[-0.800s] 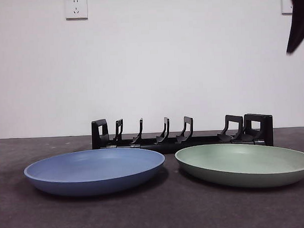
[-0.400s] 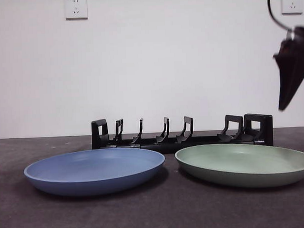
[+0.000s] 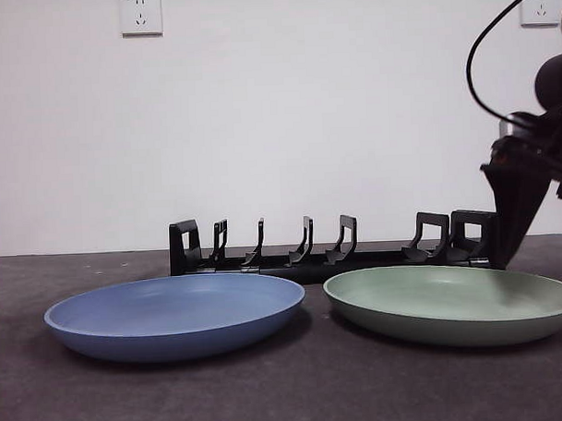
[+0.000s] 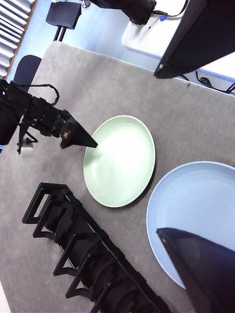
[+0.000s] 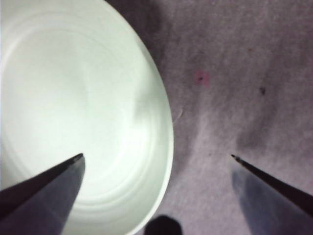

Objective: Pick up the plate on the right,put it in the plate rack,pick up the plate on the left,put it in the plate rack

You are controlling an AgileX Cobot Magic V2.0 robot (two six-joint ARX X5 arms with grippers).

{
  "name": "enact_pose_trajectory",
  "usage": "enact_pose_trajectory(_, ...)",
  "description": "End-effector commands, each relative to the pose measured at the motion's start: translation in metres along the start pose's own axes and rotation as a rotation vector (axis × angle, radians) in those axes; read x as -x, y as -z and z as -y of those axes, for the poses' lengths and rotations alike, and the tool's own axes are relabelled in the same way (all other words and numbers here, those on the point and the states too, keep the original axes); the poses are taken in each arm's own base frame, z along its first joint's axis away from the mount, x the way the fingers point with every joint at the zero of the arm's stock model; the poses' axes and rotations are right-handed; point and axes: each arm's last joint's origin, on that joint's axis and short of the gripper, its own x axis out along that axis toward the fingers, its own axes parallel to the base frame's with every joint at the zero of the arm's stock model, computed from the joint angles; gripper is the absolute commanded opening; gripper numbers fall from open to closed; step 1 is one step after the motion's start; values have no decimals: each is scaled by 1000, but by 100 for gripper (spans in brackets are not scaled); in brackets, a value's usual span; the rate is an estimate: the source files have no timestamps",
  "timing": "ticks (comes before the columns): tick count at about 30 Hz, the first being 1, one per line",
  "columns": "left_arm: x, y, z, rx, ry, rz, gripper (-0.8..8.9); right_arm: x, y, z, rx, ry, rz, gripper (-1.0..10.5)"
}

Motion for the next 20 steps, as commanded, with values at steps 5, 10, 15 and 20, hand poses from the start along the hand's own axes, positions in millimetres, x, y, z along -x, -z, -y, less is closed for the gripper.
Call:
enact_pose_trajectory(5, 1, -2, 1, -24, 2, 10, 598, -18, -3, -2, -2, 16, -41, 220)
enact_pose_trajectory(10, 1, -2, 0, -25, -15, 5, 598, -21, -5, -2, 1, 16, -43, 33)
enact_pose_trajectory(15, 1, -2, 1, -32, -14, 3, 598, -22, -6, -2, 6, 17, -33, -16)
enact_pose_trajectory(20, -1, -2, 3, -89, 0, -2, 598, -19, -5, -2, 8, 16, -27, -16)
